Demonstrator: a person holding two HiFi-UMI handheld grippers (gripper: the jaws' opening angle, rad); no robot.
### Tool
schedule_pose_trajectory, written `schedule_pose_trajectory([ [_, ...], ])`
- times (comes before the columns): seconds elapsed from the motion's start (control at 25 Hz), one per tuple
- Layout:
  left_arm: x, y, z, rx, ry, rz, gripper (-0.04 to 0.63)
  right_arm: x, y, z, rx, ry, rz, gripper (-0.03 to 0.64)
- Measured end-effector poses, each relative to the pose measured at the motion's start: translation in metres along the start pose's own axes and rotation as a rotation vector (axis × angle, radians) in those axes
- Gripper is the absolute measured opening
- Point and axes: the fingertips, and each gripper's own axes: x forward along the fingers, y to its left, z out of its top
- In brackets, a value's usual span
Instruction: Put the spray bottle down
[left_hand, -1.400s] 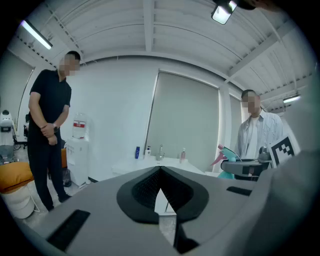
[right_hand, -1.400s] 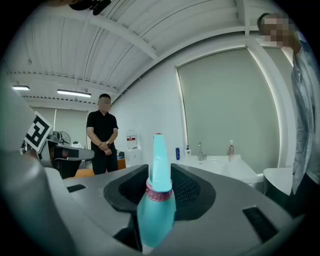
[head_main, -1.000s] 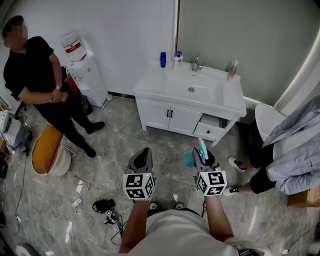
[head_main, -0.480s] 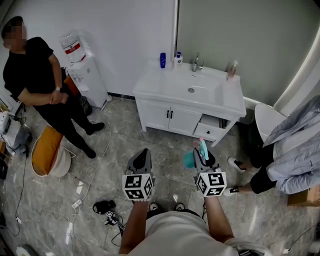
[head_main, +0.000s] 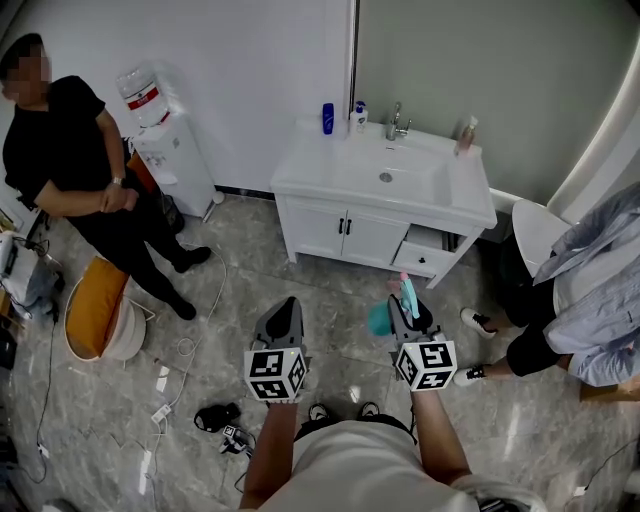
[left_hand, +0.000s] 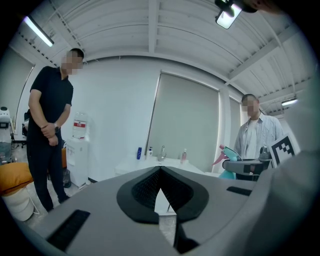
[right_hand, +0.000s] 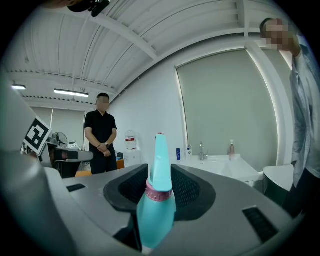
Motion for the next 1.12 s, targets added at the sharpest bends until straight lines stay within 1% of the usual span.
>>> schedule_pose_trajectory([
  [0.32, -0.001, 0.038, -0.008, 0.008, 0.009, -0.025, 0.002, 0.015, 0.031, -0.006, -0.017, -0.006, -0.021, 0.156],
  [0.48, 0.007, 0.049, -0.008, 0.002, 0.011, -0.029, 0.002, 0.028, 0.035, -0.003, -0.017, -0.007, -0.024, 0.156],
  [0.68, 0.031, 0.063, -0.003, 0.009, -0.001, -0.024, 0.002, 0.058, 0.029, 0.0, -0.013, -0.026, -0.02, 0.156],
  [0.88, 0.08, 0.08, 0.008, 0.017, -0.007, -0.018, 0.002, 0.111, 0.015, 0.006, -0.012, -0.036, -0.002, 0.156],
  [1.12, 0.18, 0.098, 0.022, 0.019, 0.002, 0.007, 0.002, 0.206, -0.033, 0.015, 0.008, -0.028, 0.03, 0.156],
])
